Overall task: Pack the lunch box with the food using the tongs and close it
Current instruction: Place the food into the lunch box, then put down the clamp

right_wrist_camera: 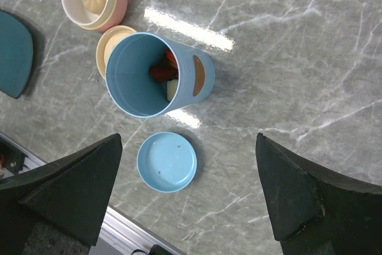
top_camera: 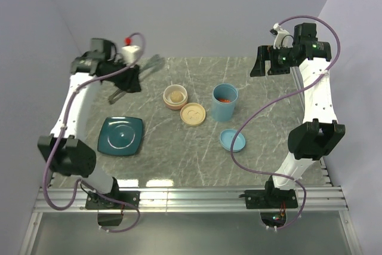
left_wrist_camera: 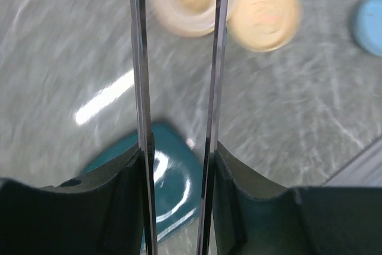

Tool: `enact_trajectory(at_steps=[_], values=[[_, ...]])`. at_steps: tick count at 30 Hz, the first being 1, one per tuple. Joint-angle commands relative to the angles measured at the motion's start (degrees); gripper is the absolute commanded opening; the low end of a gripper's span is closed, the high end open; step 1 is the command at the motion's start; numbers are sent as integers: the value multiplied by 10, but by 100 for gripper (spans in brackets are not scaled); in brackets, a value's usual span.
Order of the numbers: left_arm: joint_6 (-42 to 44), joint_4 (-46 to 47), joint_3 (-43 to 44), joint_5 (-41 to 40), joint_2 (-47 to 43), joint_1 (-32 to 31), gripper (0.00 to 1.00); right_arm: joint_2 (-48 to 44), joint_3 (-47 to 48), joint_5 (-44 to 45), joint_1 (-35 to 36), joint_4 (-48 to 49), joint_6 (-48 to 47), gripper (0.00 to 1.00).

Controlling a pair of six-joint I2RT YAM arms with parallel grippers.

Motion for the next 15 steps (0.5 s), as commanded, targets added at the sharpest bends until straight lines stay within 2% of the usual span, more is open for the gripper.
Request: enact_trajectory(at_steps=[1,2,5,9,15], values=[[-30,58,-90,3,-49,71,45,-12,-7,-16,-5,7,-7,100],[-36,69,-110,-2,-65,105,45,-12,-9,-17,-5,8,-7,100],[-66,127,-198,-37,-103,153,45,-14,-14,-17,-5,9,-8,100],[-69,178,-314,-78,-129,169,46,-17,-18,-17,-5,9,-10,100],[-74,225,-409,-106,-117,170,47,-21,-30,-15,-6,12,-12,100]])
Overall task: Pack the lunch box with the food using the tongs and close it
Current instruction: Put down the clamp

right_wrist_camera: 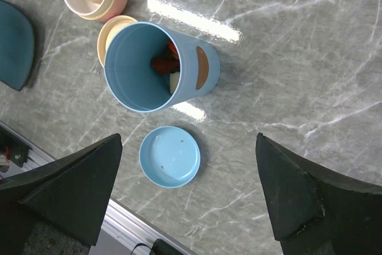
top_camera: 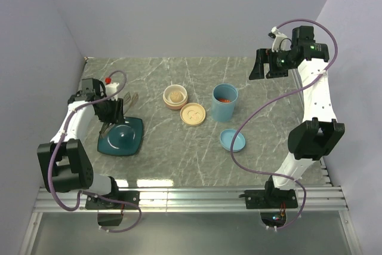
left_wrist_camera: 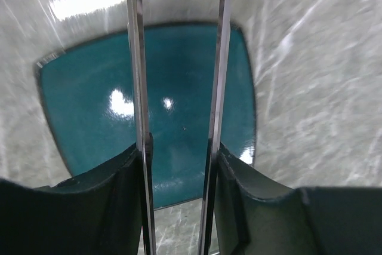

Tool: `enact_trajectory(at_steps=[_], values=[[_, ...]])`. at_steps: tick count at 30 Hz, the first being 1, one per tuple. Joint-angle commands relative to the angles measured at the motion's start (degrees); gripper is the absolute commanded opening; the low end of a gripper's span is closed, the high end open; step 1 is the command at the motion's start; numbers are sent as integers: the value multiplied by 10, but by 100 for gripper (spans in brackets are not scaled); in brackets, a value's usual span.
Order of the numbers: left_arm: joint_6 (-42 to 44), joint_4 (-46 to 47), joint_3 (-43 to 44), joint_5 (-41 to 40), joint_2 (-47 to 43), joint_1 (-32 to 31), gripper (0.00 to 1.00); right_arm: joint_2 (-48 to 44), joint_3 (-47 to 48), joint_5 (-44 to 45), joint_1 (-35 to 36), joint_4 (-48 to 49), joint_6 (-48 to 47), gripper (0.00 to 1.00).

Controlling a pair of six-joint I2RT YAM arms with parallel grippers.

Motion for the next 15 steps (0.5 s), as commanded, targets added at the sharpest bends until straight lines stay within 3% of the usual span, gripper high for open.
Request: enact_trajectory(at_steps=[1,9,15], values=[[-12,64,-31,-28,-10,-1,48,-20,-3,-5,-6,10,-8,100],[-25,110,-64,-54,43,-1,50,-19,-5,-2,-5,7,-9,100],[-5,94,-59,-57,81,-2,52,-17,-6,0,-5,-3,-21,100]])
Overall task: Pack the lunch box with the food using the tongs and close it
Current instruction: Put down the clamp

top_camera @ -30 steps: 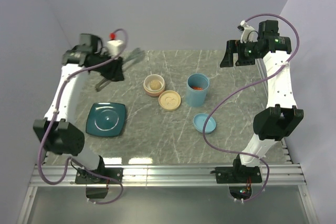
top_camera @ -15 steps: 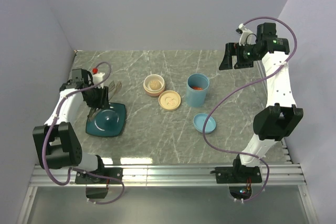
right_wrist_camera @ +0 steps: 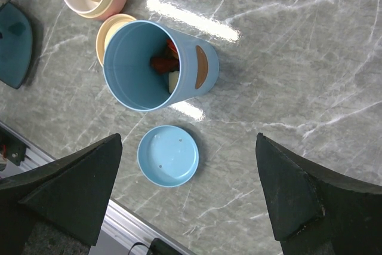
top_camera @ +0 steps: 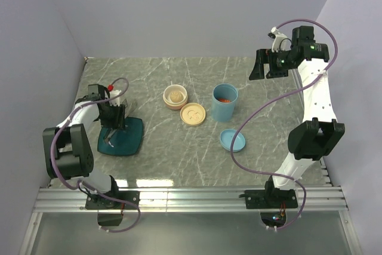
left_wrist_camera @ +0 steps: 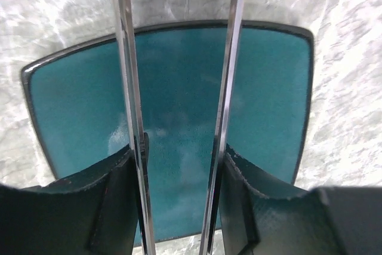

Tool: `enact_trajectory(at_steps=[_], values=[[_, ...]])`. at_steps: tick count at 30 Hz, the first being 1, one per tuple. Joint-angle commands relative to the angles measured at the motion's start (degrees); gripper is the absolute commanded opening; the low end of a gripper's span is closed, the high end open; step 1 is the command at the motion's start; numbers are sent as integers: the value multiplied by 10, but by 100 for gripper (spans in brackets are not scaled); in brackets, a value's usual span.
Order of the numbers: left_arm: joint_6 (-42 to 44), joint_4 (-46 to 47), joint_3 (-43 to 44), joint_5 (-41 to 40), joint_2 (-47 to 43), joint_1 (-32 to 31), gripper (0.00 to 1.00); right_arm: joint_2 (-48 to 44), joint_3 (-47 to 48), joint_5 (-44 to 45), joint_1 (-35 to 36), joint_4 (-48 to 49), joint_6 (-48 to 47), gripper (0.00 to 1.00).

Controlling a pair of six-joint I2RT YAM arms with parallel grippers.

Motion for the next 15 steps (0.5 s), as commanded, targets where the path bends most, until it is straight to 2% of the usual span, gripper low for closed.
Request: enact_trajectory(at_steps=[1,4,6,11,12,15], values=[[10,7,0,-6,14,-2,52,-18,-5,0,-5,-3,-19,100],[20,5,-10,-10,22,-3,54,-19,-8,4,-5,-5,-23,100],[23,4,-17,-11,23,-6,62,-20,-10,6,-6,-9,-28,100],[26,5,-24,-14,21,-9,66,-25,-13,15,-5,-15,-39,100],[25,4,-23,-14,21,-9,75,-26,-15,16,-6,-16,-41,100],[25,-5,-19,-10,21,-10,80,-34,-23,17,-5,-16,-50,100]])
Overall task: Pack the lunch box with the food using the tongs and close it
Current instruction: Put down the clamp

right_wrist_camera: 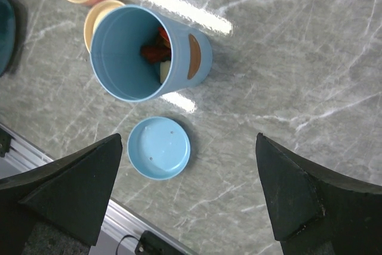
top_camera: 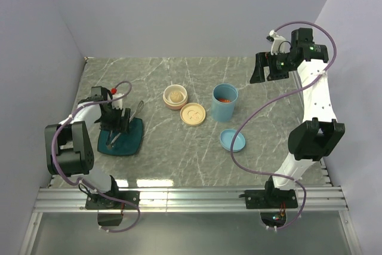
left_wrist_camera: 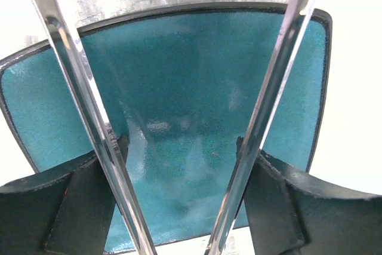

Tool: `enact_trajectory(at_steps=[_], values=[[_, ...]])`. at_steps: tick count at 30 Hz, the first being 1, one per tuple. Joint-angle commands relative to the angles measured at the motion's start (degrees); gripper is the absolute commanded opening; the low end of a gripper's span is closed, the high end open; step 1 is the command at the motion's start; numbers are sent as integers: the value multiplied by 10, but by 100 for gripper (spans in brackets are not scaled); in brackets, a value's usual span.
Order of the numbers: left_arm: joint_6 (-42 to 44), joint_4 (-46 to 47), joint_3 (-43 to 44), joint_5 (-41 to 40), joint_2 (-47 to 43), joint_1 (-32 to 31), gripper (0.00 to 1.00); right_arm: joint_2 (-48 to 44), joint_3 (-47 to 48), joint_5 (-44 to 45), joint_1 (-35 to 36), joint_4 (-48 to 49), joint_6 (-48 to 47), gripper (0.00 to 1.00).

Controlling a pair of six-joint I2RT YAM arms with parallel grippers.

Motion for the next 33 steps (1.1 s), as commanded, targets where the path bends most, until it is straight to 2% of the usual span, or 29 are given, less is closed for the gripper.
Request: enact_trajectory(at_steps=[1,10,11,18,22,28,33], values=[[7,-7,-6,0,-2,-1,81,-33,-11,6,-5,-6,-21,100],[10,-31,-1,-8,-4,-3,86,-46,-17,-7,-5,-15,-48,100],[10,-33,-1,-6,-4,-3,99,-46,-17,-8,-5,-14,-50,100],[2,-40,12,-6,-11,-3,99,-51,-15,-21,-4,-25,-68,100],[4,-63,60,12,-37,-3,99,-73,-32,-18,11,-8,-84,100],[17,-124,163,32,-65,0,99,-115,-82,53,105,48,-102,97],[25,-160,232,90,-86,8,100,-134,-135,132,248,102,-129,88]])
